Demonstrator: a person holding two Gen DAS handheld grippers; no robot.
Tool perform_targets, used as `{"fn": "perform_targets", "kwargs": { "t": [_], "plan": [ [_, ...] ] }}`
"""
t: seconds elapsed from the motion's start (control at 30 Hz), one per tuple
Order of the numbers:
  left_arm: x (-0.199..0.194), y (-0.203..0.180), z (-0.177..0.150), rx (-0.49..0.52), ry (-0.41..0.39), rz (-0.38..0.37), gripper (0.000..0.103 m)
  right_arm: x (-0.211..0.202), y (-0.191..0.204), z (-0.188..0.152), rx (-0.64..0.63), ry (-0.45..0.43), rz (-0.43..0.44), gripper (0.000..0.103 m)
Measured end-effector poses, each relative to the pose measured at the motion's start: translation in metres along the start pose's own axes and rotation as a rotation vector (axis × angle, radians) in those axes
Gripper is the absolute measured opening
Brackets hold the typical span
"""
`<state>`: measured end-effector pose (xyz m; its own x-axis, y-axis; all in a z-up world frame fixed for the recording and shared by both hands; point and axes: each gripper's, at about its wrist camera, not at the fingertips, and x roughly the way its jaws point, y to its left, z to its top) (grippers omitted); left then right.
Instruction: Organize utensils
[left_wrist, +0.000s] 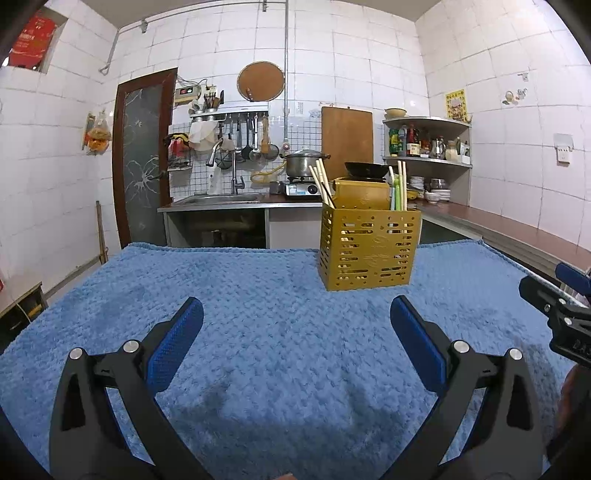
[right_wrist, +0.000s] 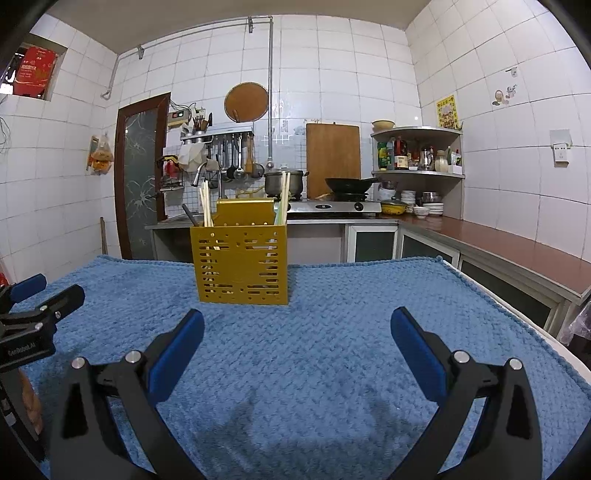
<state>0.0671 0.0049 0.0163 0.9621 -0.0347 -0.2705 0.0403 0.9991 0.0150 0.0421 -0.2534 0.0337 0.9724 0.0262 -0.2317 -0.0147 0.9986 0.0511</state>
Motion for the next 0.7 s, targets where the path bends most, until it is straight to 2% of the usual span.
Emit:
{"fn": "perform_targets", "kwargs": {
  "t": [0.7],
  "plan": [
    [-0.0016,-0.0005,0.0005,-0.002,-0.005,0.012,0.098,-0.0033,-0.0026,-0.002,0.001,-0.009,-0.015,0.099]
  ]
}}
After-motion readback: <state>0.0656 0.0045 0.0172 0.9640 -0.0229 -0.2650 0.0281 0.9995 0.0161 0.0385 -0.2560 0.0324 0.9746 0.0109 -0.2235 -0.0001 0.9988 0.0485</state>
